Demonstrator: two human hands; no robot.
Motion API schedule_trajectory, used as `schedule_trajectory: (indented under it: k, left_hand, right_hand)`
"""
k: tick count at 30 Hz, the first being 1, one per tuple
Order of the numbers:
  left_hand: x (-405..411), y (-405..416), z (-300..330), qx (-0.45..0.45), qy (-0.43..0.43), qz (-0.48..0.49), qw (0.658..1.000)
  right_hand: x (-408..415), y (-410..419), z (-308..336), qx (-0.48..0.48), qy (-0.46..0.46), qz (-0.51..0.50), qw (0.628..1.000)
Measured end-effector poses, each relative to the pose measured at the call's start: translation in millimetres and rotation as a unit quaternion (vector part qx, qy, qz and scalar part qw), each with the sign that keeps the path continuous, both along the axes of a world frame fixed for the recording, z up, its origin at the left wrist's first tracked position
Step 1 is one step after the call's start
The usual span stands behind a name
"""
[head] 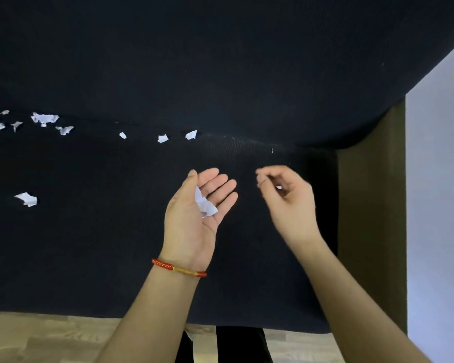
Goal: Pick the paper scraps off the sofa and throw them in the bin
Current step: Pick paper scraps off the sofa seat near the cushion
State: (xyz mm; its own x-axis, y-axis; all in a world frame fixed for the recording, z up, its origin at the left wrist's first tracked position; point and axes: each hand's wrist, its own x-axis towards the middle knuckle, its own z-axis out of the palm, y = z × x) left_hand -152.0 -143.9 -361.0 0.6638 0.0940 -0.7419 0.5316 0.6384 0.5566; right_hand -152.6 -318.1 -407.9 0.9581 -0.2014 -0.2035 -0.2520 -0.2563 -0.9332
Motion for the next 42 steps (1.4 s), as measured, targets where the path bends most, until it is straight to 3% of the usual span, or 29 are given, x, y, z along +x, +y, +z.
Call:
schedule_trajectory:
  k: [4, 8, 10, 24, 27, 31, 33, 38, 42]
  left_hand:
    - [2, -12, -2, 0.015, 0.02, -0.028, 0.999]
    - [1, -20, -7, 0.017, 0.034, -0.041, 0.998]
    - [1, -21, -9, 0.029, 0.039, -0.05, 0.998]
    - [6, -28, -10, 0.005, 0.037, -0.052, 0.998]
    - [0, -19, -13, -0.001, 0.032, -0.031, 0.999]
    - [-5, -10, -12, -0.021, 0.034, 0.002, 0.999]
    - [-7, -4, -10, -0.037, 0.041, 0.015, 0.998]
    - [-16, 12, -3, -0.029, 0.091, 0.033, 0.995]
    - [-27, 29, 2, -0.007, 0.079, 0.048, 0.996]
  right_hand:
    - [33, -49, -52, -0.036, 0.087, -0.055, 0.994]
    - [49, -82, -94, -0.188, 0.223, 0.025, 0.956]
    - [50, -89, -107, -0.204, 0.252, 0.045, 0.945]
    - [33, -71, -140, -0.235, 0.186, 0.031, 0.954]
    - [33, -69, -135, -0.182, 0.199, 0.007, 0.963]
    - [40, -75, -115, 0.03, 0.277, -0.112, 0.954]
    - [41, -67, -96, 0.085, 0.271, -0.122, 0.951]
    - [26, -7, -25, 0.124, 0.191, -0.028, 0.973]
    - [-3, 61, 26, 0.069, 0.105, 0.12, 0.985]
